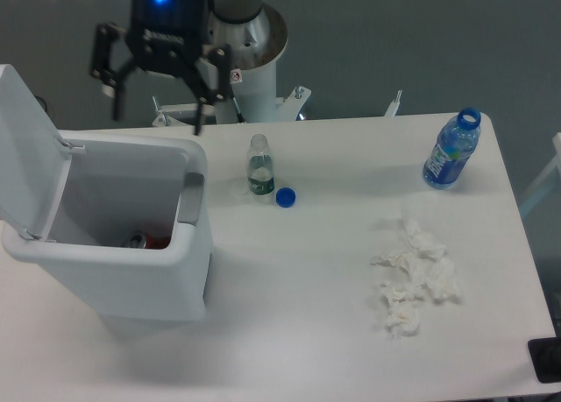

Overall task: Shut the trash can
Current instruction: 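Move the gripper up and over toward the trash can lid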

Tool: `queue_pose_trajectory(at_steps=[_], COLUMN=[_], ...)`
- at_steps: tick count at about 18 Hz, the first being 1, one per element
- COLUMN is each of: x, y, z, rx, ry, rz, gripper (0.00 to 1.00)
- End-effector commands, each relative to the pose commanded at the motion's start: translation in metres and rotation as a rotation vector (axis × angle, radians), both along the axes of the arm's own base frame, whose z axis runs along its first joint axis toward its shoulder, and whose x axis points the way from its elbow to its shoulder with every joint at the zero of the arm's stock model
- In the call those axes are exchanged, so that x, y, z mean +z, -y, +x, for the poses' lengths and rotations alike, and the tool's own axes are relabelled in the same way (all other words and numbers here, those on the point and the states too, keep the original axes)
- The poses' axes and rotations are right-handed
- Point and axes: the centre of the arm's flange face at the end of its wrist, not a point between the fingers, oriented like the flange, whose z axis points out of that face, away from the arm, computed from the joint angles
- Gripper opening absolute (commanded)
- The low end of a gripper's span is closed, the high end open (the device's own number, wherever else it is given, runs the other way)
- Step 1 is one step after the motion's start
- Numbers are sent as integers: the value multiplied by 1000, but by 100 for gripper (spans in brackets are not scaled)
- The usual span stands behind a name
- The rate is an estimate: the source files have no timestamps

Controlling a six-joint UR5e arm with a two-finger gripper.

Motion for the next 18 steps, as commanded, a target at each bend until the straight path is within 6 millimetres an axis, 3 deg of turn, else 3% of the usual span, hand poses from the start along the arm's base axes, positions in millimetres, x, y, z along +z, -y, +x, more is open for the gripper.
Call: queue_pose_trajectory(at_steps=[6,9,18], x=[21,37,37], y=[7,13,-1], z=[31,57,106], rx=[-39,-84,-247], ry=[24,59,121], rz=[56,103,137], gripper=[100,100,100])
